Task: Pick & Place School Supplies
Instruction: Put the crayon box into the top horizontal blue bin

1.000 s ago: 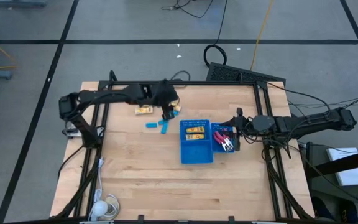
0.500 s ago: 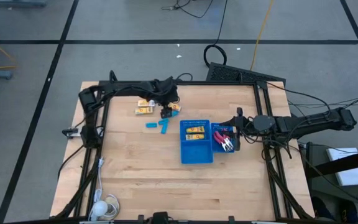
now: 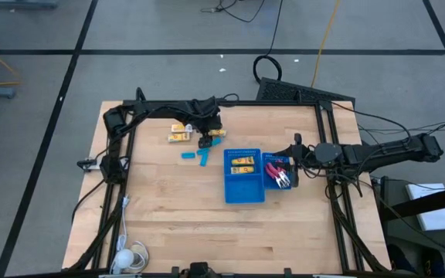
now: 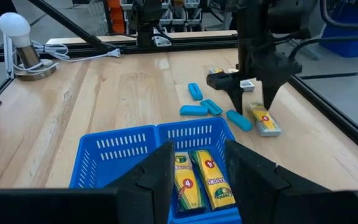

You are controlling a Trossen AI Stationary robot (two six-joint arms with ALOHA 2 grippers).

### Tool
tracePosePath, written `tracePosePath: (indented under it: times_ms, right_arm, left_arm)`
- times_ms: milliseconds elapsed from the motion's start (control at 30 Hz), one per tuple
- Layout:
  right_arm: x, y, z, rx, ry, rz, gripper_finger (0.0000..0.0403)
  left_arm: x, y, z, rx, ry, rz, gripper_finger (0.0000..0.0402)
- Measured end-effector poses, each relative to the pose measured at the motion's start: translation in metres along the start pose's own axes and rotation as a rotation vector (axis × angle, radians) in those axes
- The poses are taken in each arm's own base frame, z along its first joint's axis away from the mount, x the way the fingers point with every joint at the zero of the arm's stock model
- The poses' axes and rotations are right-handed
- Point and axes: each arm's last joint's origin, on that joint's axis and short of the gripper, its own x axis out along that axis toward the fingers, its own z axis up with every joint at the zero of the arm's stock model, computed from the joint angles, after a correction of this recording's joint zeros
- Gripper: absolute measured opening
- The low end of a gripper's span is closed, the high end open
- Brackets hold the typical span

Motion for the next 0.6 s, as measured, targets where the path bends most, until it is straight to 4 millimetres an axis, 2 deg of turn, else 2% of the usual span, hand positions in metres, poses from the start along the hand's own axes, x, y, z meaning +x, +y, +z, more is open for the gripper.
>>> tracePosePath:
  times_ms: [167, 600]
  right_arm:
    - [0.0, 0.0, -0.0009, -0.003, 0.009, -0.001, 0.0132]
    - [0.0, 0.0, -0.0008, 0.0, 0.008, 0.0, 0.0132]
  left_arm:
    - [0.0036, -0.0003, -0.0077, -0.034, 0.039, -0.095, 0.0274]
    - [0.005, -0.0011, -0.0032, -0.132, 0.027, -0.028, 0.0194]
